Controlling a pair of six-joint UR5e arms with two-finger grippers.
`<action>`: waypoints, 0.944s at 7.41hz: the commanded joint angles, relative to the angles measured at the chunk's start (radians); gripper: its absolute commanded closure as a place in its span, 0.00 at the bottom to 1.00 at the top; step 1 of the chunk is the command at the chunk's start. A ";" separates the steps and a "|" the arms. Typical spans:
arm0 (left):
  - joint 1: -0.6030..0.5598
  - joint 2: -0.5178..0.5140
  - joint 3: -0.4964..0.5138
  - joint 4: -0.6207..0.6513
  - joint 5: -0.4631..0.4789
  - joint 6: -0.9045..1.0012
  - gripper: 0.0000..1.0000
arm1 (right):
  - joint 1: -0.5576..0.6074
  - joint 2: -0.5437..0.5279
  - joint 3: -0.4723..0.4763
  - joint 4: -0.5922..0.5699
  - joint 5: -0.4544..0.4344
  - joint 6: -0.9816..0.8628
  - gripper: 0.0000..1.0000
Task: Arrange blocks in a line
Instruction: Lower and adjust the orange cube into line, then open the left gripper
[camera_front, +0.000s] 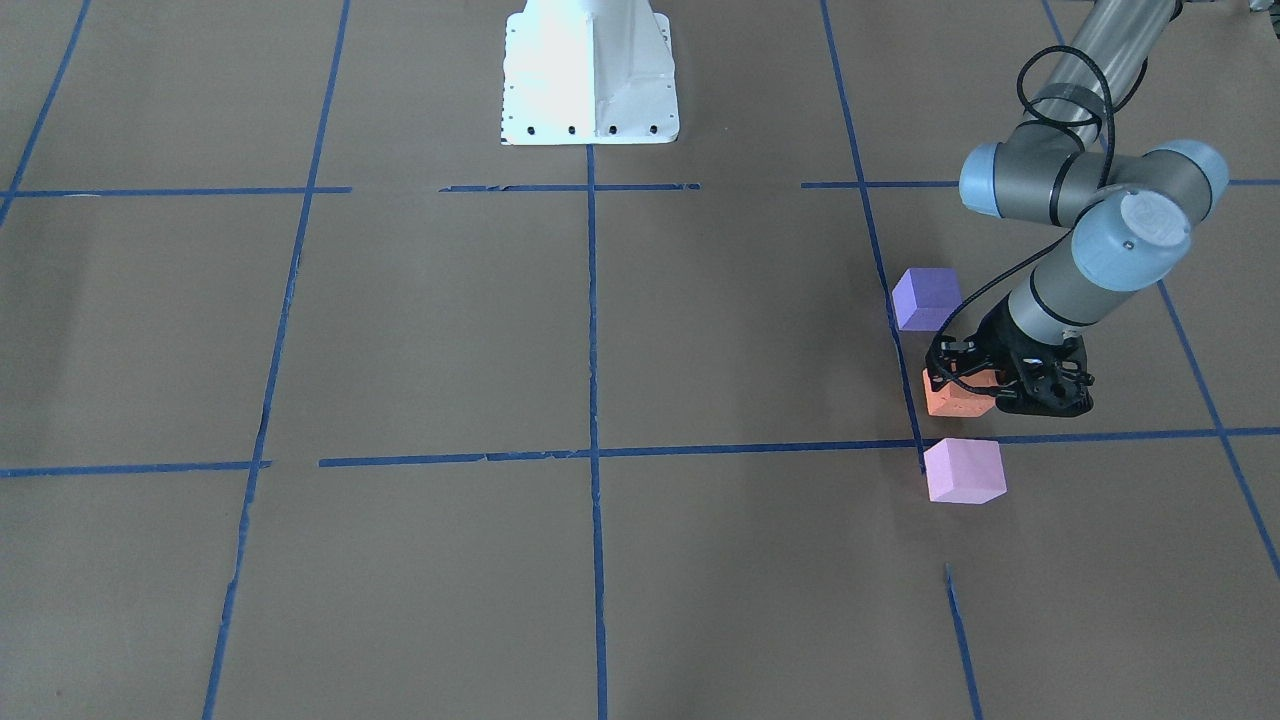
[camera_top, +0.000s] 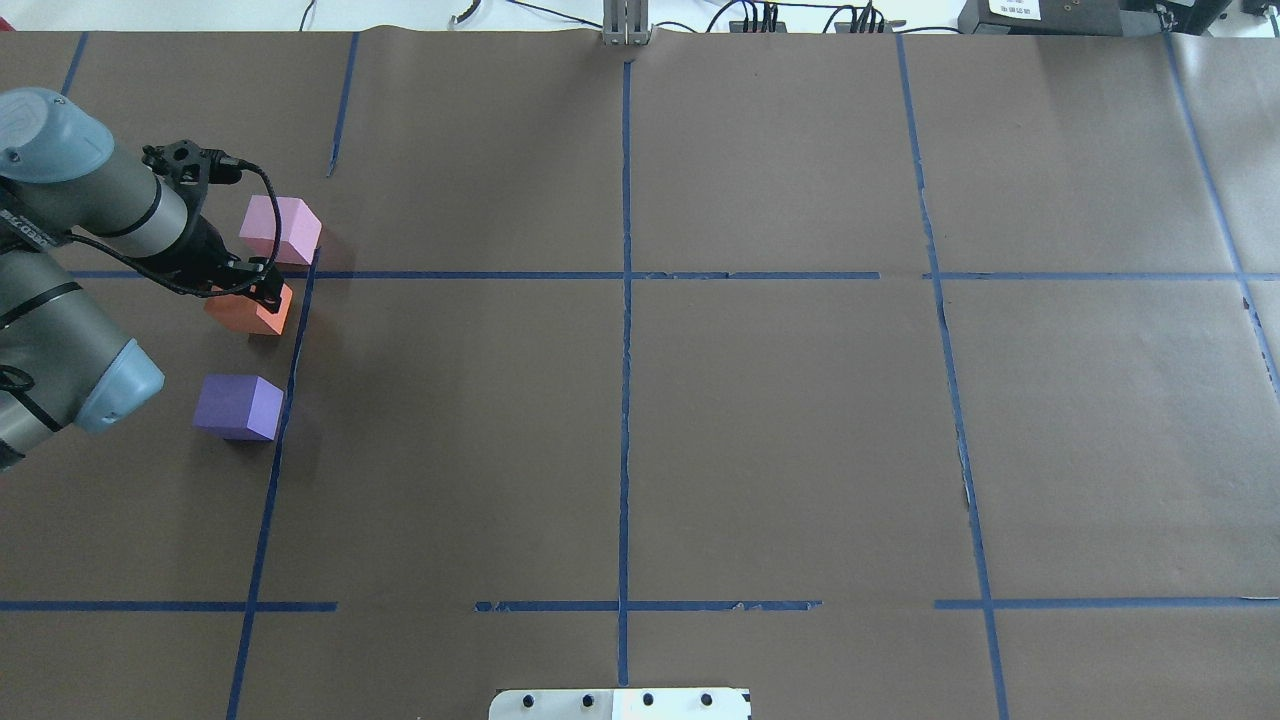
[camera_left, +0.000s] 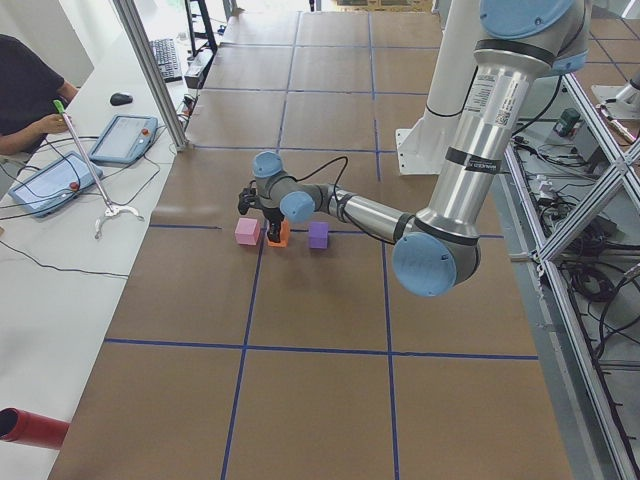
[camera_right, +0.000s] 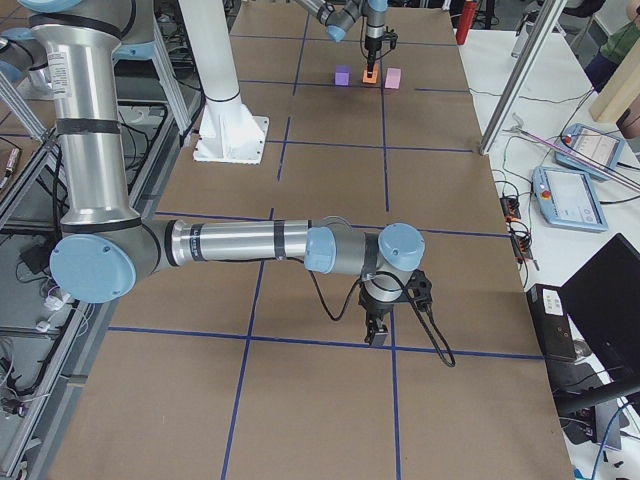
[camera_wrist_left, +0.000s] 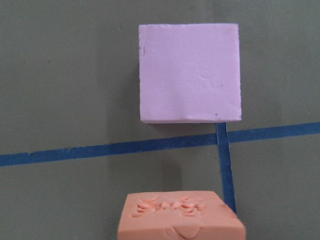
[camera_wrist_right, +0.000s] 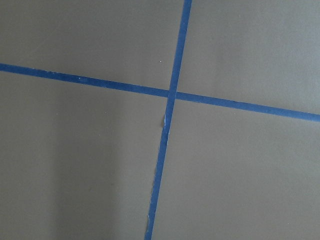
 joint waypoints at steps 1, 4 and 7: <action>0.000 -0.003 0.014 -0.009 -0.009 0.000 0.51 | 0.000 0.000 0.000 0.000 0.000 0.000 0.00; 0.000 -0.004 0.025 -0.014 -0.012 -0.002 0.49 | 0.000 0.000 0.000 0.000 0.000 0.000 0.00; 0.002 -0.004 0.028 -0.015 -0.038 -0.003 0.49 | 0.000 0.000 0.000 0.000 0.000 0.000 0.00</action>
